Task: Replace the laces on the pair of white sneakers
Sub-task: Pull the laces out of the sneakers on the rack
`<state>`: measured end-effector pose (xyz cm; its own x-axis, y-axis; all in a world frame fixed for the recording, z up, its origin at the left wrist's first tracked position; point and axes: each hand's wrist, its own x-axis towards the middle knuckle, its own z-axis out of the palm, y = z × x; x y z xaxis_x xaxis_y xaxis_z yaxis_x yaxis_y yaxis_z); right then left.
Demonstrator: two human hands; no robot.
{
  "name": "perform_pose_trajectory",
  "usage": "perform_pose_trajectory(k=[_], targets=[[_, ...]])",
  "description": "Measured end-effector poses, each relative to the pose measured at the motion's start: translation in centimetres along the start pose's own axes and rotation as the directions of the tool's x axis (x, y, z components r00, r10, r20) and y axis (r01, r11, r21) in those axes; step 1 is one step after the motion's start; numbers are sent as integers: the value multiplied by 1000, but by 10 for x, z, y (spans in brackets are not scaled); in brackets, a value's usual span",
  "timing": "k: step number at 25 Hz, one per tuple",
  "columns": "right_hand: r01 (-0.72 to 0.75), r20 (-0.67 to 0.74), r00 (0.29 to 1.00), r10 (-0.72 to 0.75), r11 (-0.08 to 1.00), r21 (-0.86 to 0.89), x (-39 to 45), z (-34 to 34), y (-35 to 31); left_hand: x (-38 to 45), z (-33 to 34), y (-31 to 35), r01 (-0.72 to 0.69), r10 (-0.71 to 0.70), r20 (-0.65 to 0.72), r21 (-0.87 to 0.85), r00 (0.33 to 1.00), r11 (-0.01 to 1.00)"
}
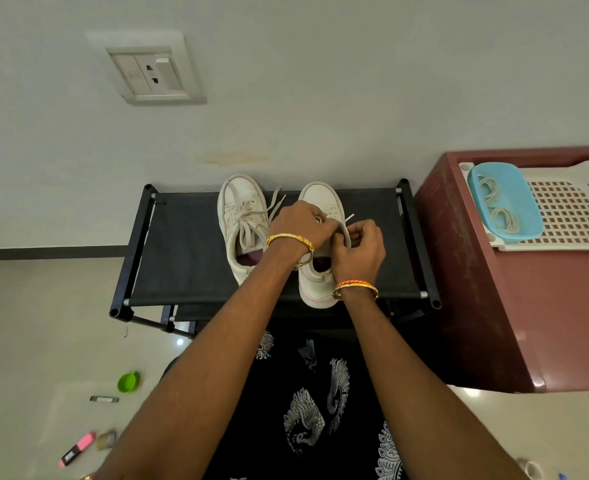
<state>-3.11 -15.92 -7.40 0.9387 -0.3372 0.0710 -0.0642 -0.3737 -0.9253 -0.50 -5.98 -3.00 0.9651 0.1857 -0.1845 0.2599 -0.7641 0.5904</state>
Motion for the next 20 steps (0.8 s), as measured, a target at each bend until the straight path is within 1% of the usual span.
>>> perform_pose_trajectory(k=[2, 4, 6, 7, 10, 14, 16, 17, 20], targets=[[18, 8, 1000, -18, 999, -39, 0, 1, 2, -2, 3, 6, -12, 15, -45, 79, 999, 997], [43, 18, 999, -42, 997, -71, 1, 0, 3, -5, 7, 10, 31, -27, -77, 56, 997, 998], [59, 24, 998, -56, 993, -100, 1, -1, 2, -7, 11, 10, 96, -99, -60, -49, 993, 994], [63, 27, 998, -60, 991, -118, 1, -1, 1, -9, 13, 10, 97, -104, -73, -90, 992, 991], [78, 32, 997, -74, 983, -166, 0, 0, -1, -16, 18, 8, 36, -69, -162, -196, 984, 980], [87, 72, 995, -71, 964, -252, 0, -2, -5, -25, 19, 8, 72, -147, -220, -314, 964, 947], [93, 99, 993, -67, 955, -282, 1, -3, -7, -28, 17, 5, 73, -173, -278, -336, 945, 939], [90, 100, 993, -64, 953, -289, 2, -3, -7, -28, 16, 1, 79, -202, -301, -373, 932, 924], [88, 103, 993, -59, 948, -305, 3, -3, -6, -27, 4, -13, 133, -368, -309, -581, 877, 803]])
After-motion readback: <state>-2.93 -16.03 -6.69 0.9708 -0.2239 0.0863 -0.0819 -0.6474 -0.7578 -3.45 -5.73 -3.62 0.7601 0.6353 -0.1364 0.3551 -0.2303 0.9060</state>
